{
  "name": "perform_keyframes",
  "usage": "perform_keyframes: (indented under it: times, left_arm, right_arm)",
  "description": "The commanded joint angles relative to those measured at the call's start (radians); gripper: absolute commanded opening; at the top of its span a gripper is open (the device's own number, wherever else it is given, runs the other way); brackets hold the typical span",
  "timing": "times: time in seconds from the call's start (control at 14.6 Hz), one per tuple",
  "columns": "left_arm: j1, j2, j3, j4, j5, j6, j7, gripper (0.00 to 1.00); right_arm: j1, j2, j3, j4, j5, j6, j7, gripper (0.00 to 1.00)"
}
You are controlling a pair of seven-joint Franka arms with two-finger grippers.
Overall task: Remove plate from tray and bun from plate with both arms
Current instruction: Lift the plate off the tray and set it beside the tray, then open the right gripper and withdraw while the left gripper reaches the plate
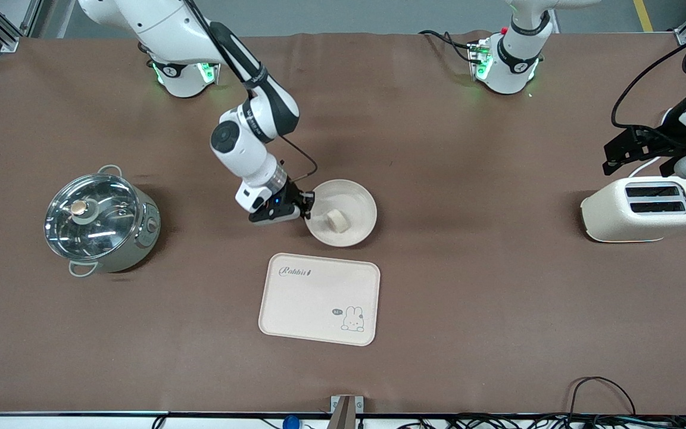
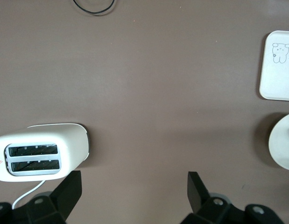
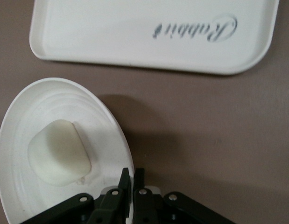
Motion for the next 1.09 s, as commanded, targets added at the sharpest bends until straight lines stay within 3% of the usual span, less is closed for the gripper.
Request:
perform_keyframes:
  times: [0.0,0.07,0.14,0.2,0.34,0.48,0.61,0.89,1.02]
  left_arm:
    - [-0.001,0.003,0.0,0.013,0.01,-0.026,-0.005,1.0]
    - [-0.001,0.003,0.0,0.013,0.01,-0.027,-0.004,1.0]
    - [-0.001,0.003,0.0,0.013,0.01,-0.03,-0.005,1.0]
    - [-0.003,0.001,0.0,0.013,0.01,-0.03,-0.007,1.0]
    - [-0.004,0.003,-0.001,0.013,0.01,-0.053,-0.01,1.0]
    - [-0.004,0.001,-0.005,0.01,0.008,-0.073,-0.015,1.0]
    - [-0.029,0.006,-0.015,0.007,-0.006,-0.072,-0.088,1.0]
    - [-0.15,0.136,-0.122,0.007,-0.009,-0.001,-0.39,1.0]
    - [-0.248,0.228,-0.153,0.005,-0.009,0.094,-0.601,1.0]
  right_arm:
    - [-0.009,-0.035,0.012,-0.053,0.03,0.024,-0.012,0.08]
    - [-0.016,-0.032,0.012,-0.05,0.03,0.022,-0.012,0.43]
    - [-0.027,-0.032,0.012,-0.05,0.03,0.022,-0.011,0.92]
    - [-0.041,-0.035,0.012,-0.05,0.03,0.021,-0.012,0.99]
    - [-0.061,-0.128,0.012,-0.038,0.03,-0.069,0.006,1.0]
    - [-0.137,-0.238,0.002,0.058,0.033,-0.372,0.02,1.0]
    - [-0.232,-0.283,-0.006,0.18,-0.002,-0.623,0.016,1.0]
    - [-0.377,-0.288,-0.008,0.457,-0.302,-1.0,0.019,1.0]
    - [-0.442,-0.314,-0.006,0.527,-0.387,-1.096,0.011,1.0]
